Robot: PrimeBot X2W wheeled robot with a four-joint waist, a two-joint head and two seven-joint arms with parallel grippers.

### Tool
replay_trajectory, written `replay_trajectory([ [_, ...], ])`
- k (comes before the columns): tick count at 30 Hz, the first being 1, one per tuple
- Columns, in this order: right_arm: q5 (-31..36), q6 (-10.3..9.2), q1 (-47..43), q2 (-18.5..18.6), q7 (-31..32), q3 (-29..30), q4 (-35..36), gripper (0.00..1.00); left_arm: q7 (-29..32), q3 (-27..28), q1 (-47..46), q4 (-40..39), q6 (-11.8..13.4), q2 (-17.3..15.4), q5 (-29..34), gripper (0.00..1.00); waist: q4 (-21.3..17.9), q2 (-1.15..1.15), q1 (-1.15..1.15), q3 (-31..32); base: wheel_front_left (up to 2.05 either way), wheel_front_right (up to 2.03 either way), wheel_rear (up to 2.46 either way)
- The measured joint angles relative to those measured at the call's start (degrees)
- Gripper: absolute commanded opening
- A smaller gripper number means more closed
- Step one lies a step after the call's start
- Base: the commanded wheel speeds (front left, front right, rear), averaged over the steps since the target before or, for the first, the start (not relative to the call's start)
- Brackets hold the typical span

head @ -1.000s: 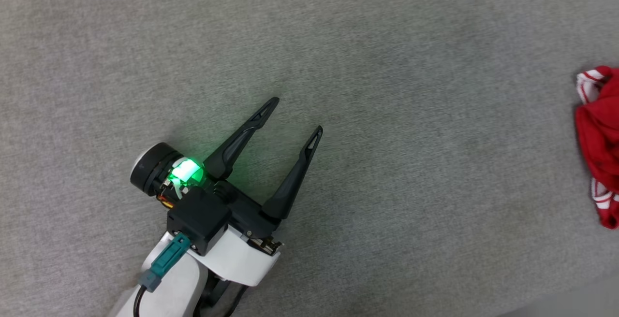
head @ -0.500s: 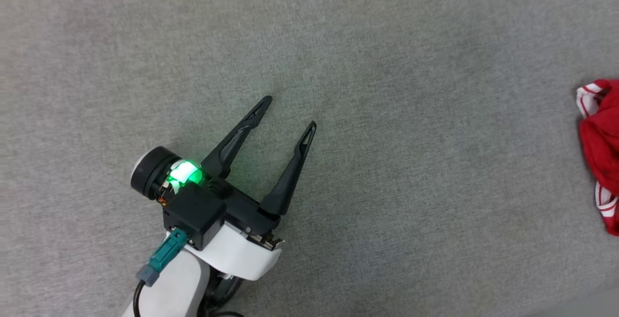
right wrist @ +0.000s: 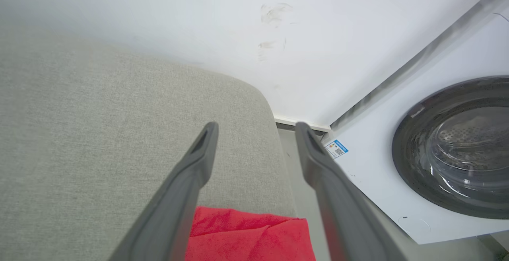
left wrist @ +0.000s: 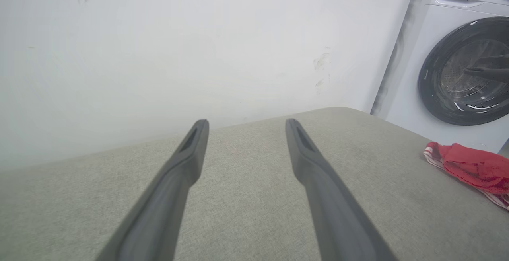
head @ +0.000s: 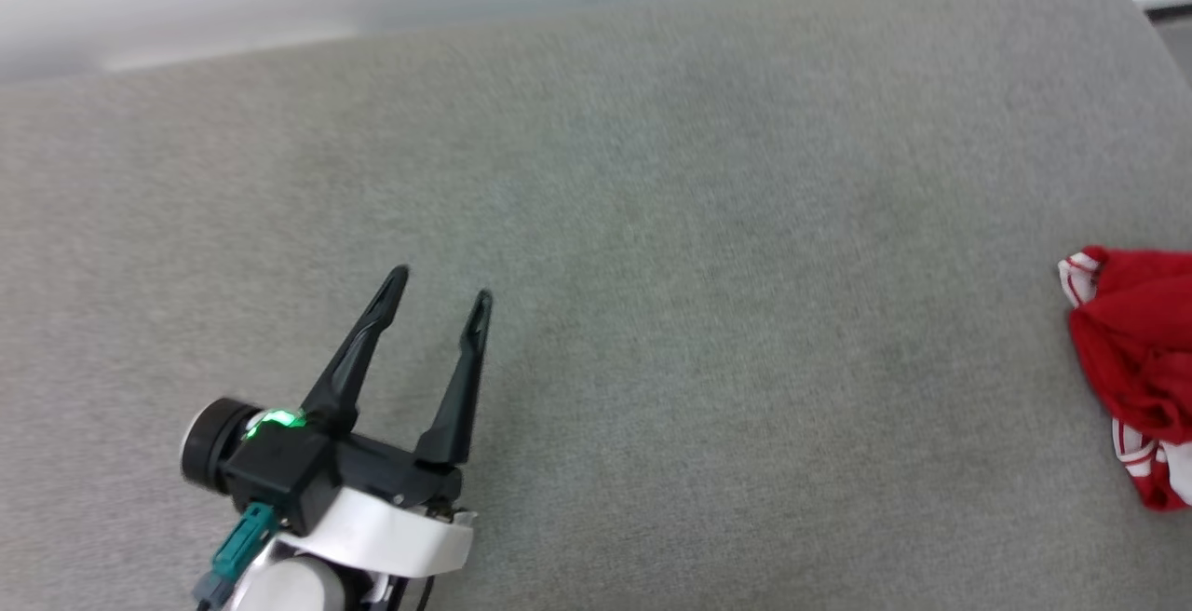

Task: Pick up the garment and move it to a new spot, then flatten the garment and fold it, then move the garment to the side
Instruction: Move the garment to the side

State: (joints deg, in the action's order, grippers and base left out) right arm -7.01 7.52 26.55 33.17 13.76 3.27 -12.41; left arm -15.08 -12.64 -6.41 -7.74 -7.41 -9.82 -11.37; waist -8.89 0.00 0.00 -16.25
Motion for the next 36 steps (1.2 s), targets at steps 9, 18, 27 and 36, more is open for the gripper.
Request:
replay_trajectory([
  [9,-1.9,-0.01,-11.7,-14.0,-6.7,2.8,15.5,1.00,0.0,5.7,5.4,-0.6,0.0,2.0,1.2,1.00,4.6,0.00,-0.01,7.8,0.00,0.00,0.00],
  [18,-3.1,-0.01,-20.1,-22.6,-14.8,0.9,18.1,1.00,0.0,10.8,9.5,1.1,0.2,4.7,1.6,1.00,8.1,0.00,-0.01,12.1,0.00,0.00,0.00],
  [27,-3.6,-0.01,-24.4,-26.6,-18.9,0.1,16.1,1.00,0.0,11.2,10.9,2.6,0.1,5.8,1.7,1.00,9.4,0.00,-0.01,13.1,0.00,0.00,0.00],
  [36,-3.0,-0.01,-24.7,-27.5,-21.0,-1.2,13.6,1.00,0.0,11.6,10.9,3.0,0.0,6.4,0.9,1.00,9.2,0.00,0.00,13.4,0.00,0.00,0.00],
])
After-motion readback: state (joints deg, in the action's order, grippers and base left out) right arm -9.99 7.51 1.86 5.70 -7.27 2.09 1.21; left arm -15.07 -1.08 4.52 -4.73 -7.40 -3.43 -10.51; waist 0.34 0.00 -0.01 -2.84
